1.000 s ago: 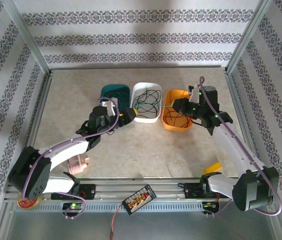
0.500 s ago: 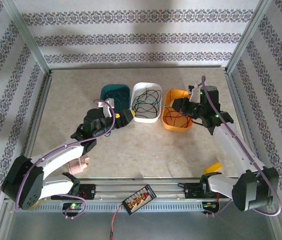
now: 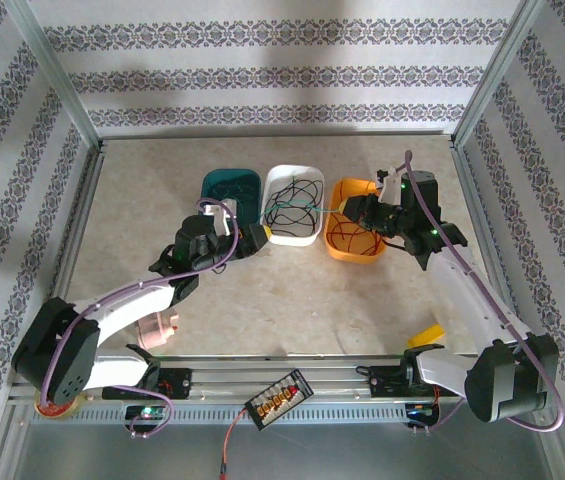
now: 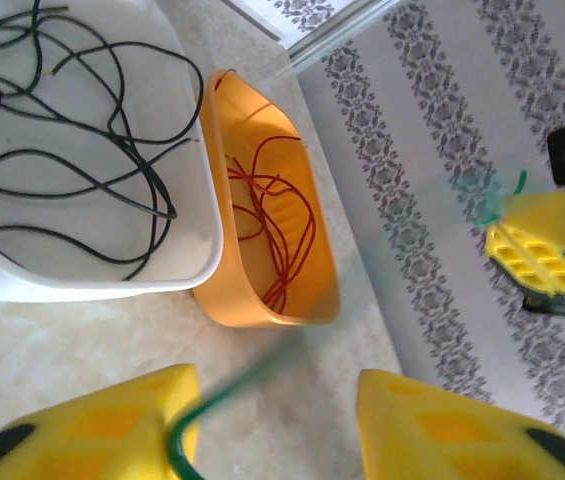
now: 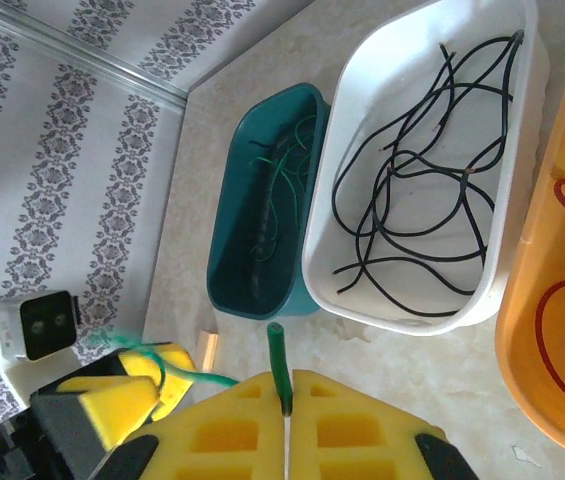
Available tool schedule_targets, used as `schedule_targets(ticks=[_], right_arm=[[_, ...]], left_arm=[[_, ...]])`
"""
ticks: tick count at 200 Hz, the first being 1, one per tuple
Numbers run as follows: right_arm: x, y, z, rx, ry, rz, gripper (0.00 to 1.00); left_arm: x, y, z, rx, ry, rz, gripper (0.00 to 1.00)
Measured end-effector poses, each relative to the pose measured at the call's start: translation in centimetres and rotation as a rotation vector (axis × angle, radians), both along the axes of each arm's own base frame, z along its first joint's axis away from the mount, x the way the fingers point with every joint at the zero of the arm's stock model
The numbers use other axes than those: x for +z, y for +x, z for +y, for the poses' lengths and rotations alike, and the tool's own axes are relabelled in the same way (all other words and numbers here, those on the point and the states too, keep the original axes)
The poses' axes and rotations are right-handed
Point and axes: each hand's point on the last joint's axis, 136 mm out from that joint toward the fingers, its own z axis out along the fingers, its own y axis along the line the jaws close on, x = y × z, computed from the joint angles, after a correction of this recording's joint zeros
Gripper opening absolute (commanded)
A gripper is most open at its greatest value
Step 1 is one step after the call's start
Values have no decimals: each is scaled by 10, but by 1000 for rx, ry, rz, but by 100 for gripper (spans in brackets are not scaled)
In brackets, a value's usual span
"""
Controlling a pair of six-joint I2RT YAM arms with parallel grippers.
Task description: Untangle the cables
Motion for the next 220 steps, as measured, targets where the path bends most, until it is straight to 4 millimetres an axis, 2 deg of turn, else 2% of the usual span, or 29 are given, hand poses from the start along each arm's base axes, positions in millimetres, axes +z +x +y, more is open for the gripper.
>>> schedule_targets(ticks=[38,76,116,161,185,206,220], right_arm=[[-4,-4,17,21,-13,8,3],[-19,-11,57,99,-27,32,3],[-41,-20,94,177,-39,75,3],[-50,-14,105,179,-23,89,4],[-46,-12,106,176,-12,76,15],[-44,-10,107,175,-2,68,38],[-42,-10,108,174,4,63,47]], left_arm=[[-5,0,-8,-15,-6,11,19],[-7,1,-32,-62,-13,11,19],[-3,5,-43,-82,-43,-2,19],[2,3,-46,-94,-59,-13,19],[8,1,-41,-81,-63,-31,16],[19,-4,-34,-64,-72,-65,10],[26,-4,-26,-35,-77,-87,7]])
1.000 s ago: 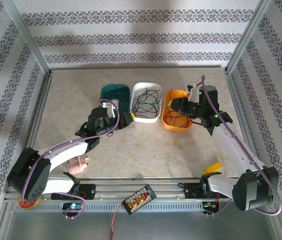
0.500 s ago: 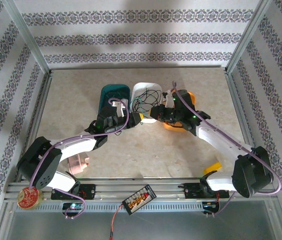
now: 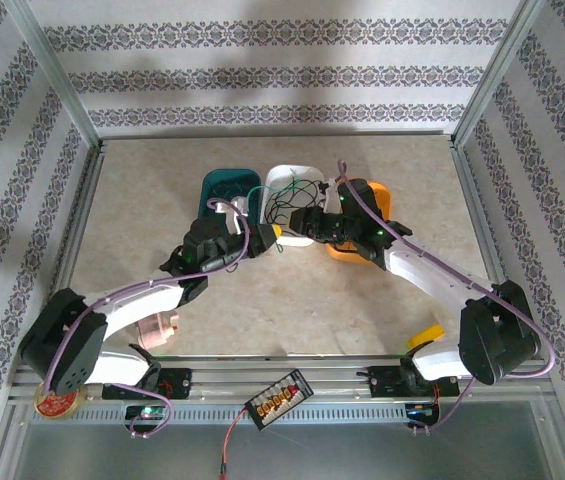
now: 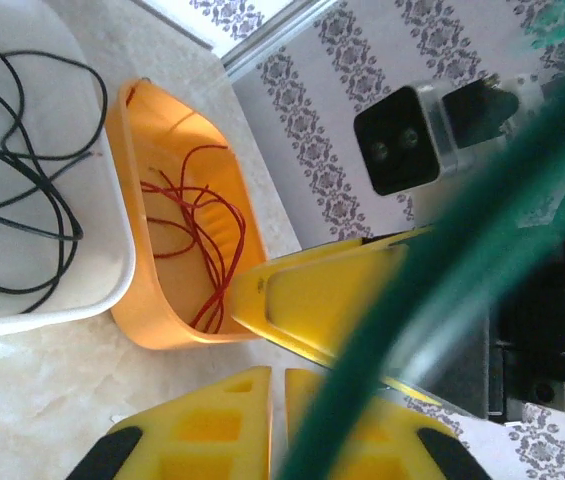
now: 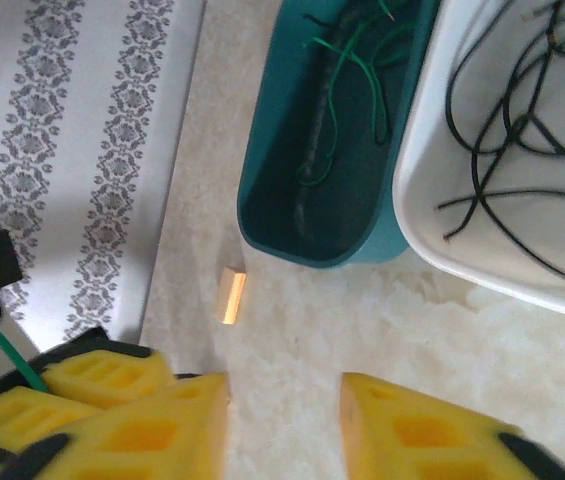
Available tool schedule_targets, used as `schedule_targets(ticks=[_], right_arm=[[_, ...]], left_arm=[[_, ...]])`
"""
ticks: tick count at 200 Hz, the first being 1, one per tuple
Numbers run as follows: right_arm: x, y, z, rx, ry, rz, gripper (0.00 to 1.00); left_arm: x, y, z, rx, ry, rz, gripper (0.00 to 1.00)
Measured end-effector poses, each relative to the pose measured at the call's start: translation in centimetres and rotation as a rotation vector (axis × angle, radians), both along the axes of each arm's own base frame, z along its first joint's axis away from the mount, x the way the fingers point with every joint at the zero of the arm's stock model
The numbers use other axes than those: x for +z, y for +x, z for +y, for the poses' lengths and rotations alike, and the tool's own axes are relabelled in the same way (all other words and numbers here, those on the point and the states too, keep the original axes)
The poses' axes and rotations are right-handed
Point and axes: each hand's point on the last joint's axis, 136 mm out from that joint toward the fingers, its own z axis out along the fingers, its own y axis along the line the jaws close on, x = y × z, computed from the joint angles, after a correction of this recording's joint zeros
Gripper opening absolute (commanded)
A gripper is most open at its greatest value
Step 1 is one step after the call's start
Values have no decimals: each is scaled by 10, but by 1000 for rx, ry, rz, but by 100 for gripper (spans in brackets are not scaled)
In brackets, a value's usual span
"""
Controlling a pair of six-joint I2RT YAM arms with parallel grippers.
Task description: Untangle the cables
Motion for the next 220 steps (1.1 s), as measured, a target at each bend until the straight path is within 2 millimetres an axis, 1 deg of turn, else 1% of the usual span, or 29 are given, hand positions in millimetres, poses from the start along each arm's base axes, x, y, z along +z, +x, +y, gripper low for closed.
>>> schedule_targets(ticks=[16,28,49,61,81,94,110,129,150,173,183,195,220], right_arm=[[1,3,-2,-13,5,1,53],[1,6,-7,-29,6,-2,54],[4,12,-27,-86,9,-12,55],[7,14,-41,-124,10,-23,55],[11,14,-59,-169,14,-40,55],[13,13,-64,-182,14,-46,55],[13,8,-67,-183,12,-48,55],[8,3,-69,-183,5,-35,55],[1,0,-72,-187,-8,-18,55],[0,-1,-75,-191,-17,-12,55],[0,-1,-77,-195,-21,-13,55],[1,-2,-79,-196,-24,-18,55],[2,-1,-83,-203,-29,-25,55]], left_arm=[[3,4,13,53,-2,-13,6],[3,12,26,108,-1,-14,5],[-1,30,54,220,9,11,5],[-10,41,74,293,20,53,6],[-31,57,107,409,49,158,6],[-44,69,125,474,76,234,13],[-59,82,138,528,117,305,18],[-75,92,141,552,161,367,26],[-90,102,139,556,195,414,41],[-100,113,137,556,224,436,50],[-100,118,136,556,232,435,57],[-97,125,134,553,239,423,62],[-78,137,131,545,242,373,70]])
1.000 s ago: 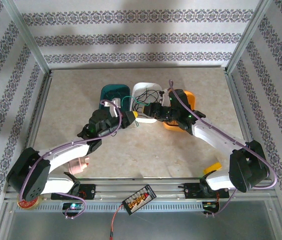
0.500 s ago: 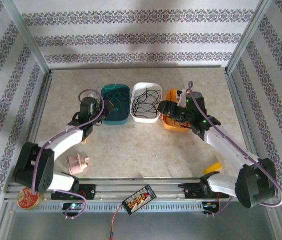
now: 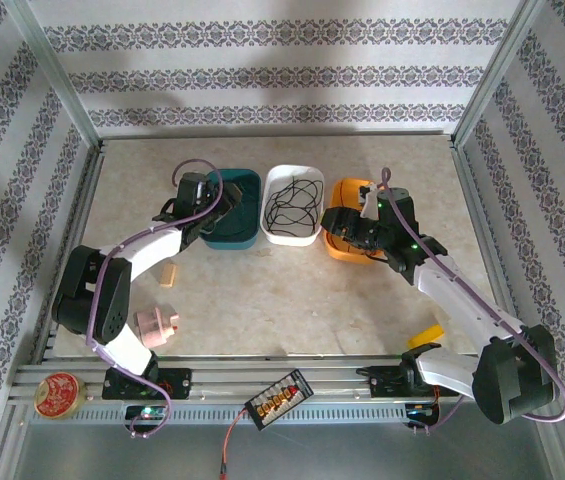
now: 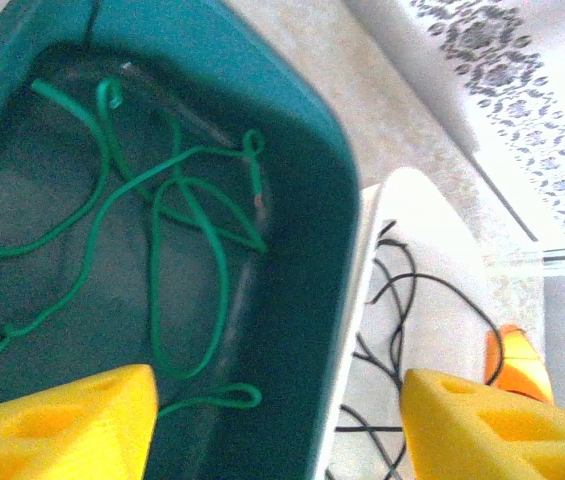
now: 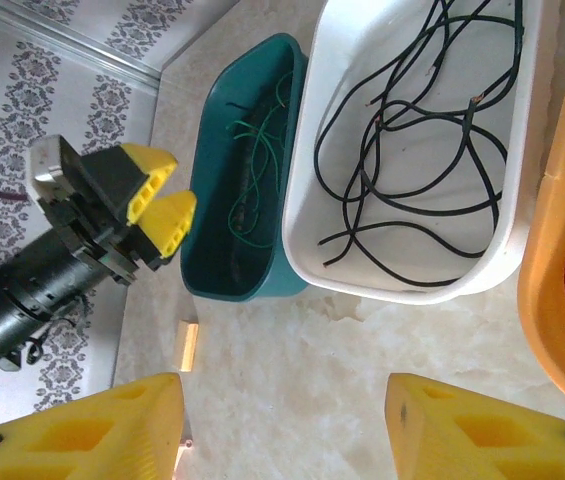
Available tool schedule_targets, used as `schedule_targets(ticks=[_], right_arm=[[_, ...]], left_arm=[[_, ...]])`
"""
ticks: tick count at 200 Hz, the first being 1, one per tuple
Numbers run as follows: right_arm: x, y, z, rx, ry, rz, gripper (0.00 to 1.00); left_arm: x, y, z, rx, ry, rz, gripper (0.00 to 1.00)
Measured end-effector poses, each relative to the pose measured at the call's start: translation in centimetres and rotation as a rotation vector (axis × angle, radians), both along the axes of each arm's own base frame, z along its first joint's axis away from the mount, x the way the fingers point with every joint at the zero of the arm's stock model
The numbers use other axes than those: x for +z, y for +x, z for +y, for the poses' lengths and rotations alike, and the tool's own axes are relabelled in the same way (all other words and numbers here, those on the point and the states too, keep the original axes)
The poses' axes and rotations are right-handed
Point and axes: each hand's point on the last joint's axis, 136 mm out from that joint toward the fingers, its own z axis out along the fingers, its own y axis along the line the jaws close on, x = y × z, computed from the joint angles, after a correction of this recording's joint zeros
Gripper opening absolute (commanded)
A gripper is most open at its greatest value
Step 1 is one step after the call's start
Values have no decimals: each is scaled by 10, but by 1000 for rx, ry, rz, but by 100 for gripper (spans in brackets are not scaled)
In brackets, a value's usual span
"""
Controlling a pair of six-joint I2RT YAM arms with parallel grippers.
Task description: Untangle the cables
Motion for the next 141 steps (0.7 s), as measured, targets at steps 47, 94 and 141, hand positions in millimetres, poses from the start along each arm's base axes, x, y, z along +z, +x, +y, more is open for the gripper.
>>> schedule_targets(ticks=[47,94,141], right_arm=[[4,7,-38,-109,-5,-15,56],[7,1,-119,-359,-206,-174,98],[-18,-14,-173,-534,-571,-468,98]], left_arm=[[53,-22,18,19,83,-138,84],[73,-112,95,224,335,-237,99],[31,-188,178,457,679,-112,99]])
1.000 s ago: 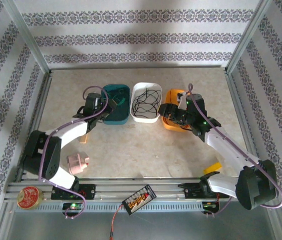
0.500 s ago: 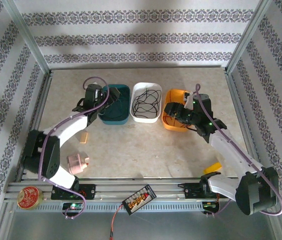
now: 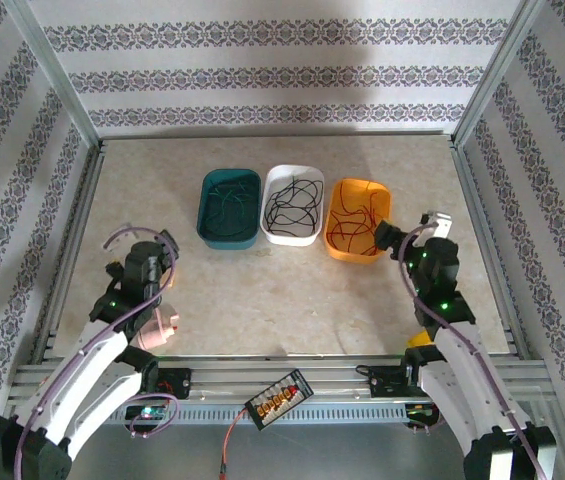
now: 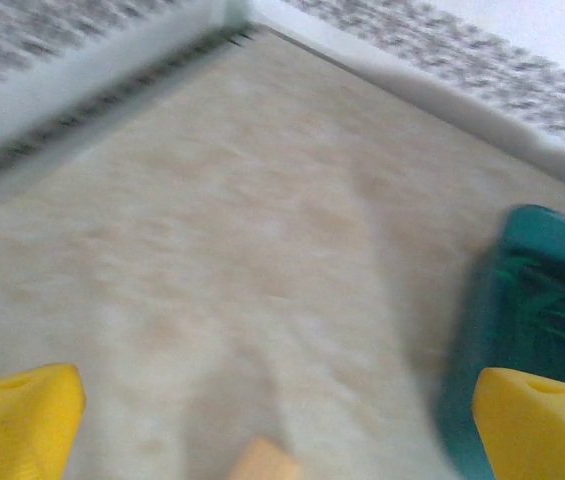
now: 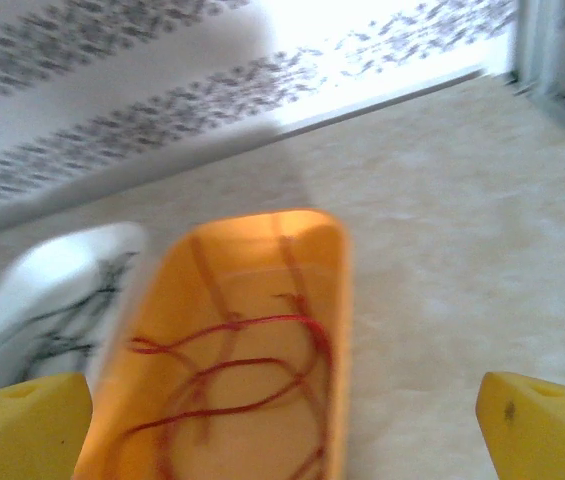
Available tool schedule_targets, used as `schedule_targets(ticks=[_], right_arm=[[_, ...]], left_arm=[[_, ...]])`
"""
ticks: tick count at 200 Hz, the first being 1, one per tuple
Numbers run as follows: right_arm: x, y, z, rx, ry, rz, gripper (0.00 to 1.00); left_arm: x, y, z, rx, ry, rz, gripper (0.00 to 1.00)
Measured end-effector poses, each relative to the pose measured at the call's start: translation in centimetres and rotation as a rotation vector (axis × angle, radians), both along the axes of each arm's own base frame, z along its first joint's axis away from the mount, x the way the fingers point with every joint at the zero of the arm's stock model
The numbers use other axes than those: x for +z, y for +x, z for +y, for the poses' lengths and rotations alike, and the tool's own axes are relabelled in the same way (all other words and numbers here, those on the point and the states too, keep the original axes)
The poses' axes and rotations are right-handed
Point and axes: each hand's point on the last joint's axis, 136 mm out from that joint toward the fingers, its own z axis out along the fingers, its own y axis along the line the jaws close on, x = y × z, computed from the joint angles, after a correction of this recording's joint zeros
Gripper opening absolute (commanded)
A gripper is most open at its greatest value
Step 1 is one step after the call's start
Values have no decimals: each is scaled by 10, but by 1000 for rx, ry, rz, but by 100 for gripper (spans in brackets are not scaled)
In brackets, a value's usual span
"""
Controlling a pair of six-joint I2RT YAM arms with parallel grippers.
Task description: Untangle the cables
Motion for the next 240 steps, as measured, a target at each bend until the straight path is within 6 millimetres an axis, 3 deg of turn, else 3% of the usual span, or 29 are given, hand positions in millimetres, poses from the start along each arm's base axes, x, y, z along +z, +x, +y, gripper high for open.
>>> schedule_targets(ticks=[28,68,95,114,128,156,197,220,240], right_arm=[[-50,8,-25,-117,-145,109,98],[-99,29,-30,-127,-270,218,98],[-100,51,-27,-99,-318,174,98],[-108,71,-26,-66,-303,133,98],[-116,71,-28,-46,-298,152,98],[-100,79,-27,-32,-279,73,98],[-93,82,-22,-8,-269,41,98],[-92,82,-20,-1,-267,33,98],[-91,83,-19,4,-265,29,98]], left_arm=[[-14,-14,24,91,146,35,99],[-26,4,32,113,352,109,99],[-65,20,28,63,415,270,99],[-78,36,21,16,430,316,99],[-79,49,17,-5,417,291,99],[-79,76,10,-58,395,239,99],[-78,123,-12,-184,382,222,99],[-75,130,-16,-242,352,195,99],[-76,125,-6,-249,342,167,99]])
